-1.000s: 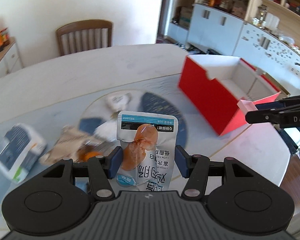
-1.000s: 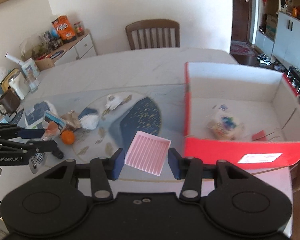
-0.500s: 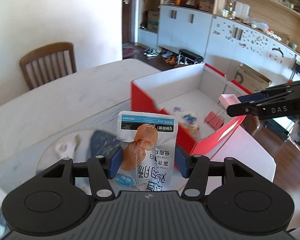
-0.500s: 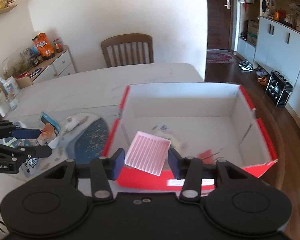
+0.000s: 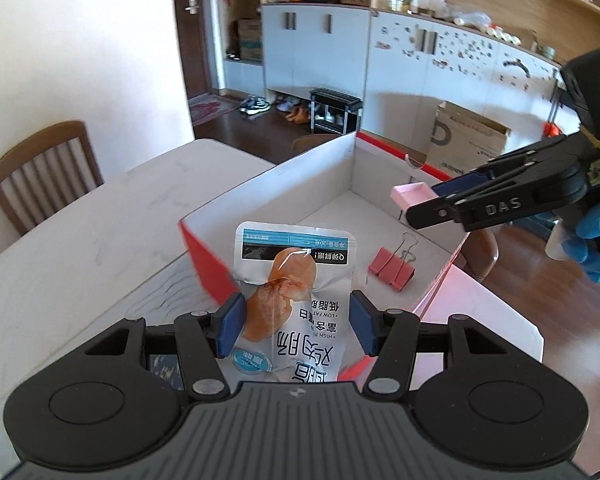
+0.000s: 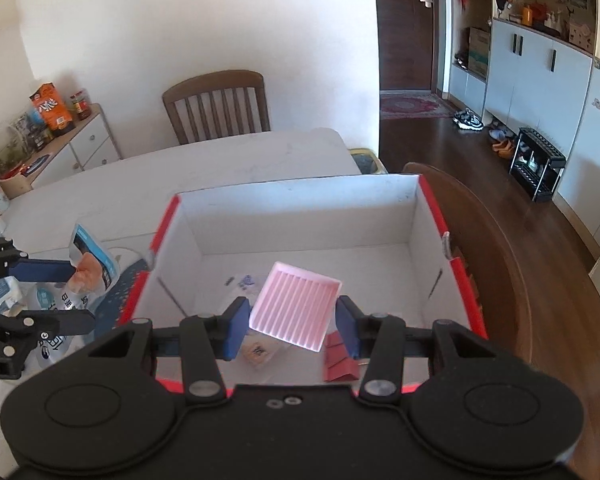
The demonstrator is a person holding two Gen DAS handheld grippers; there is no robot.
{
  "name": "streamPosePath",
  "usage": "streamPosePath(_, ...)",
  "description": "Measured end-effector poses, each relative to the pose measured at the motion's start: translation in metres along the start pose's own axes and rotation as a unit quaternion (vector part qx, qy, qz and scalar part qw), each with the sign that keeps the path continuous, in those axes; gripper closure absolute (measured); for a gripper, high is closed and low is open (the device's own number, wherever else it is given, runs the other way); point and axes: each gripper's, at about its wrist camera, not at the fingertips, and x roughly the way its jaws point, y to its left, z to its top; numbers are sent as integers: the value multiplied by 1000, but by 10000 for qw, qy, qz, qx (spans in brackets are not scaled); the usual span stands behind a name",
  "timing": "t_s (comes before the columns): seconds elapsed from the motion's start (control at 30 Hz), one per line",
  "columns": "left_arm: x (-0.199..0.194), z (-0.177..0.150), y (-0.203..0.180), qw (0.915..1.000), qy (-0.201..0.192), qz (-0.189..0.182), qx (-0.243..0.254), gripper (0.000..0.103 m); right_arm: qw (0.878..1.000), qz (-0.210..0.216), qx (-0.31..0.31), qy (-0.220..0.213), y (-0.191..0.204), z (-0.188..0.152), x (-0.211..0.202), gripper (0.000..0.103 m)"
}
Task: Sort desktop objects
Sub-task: 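Carry the sausage packet and pink tray with both grippers over the red box, then lower and release the sausage packet and pink tray into the box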
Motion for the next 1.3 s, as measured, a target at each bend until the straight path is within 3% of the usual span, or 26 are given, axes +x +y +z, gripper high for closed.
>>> streamPosePath(0.43, 50, 49, -30, 9959, 137, -416, 790, 48, 9995, -127, 130, 241, -31, 29, 42, 57)
streamPosePath(0.7, 90, 47, -47, 9878, 542, -683, 1289, 48, 9982, -249, -119, 531, -32, 44, 79, 56)
streamPosePath(1.0, 125, 35, -43, 9842, 1122, -829, 1087, 48, 9927, -267, -506, 1065, -12, 39, 123, 56)
streamPosePath(1.3, 135, 36, -25, 9825, 1400, -1120, 499, 47, 9868, -366, -272, 1557, -12, 36, 155, 56)
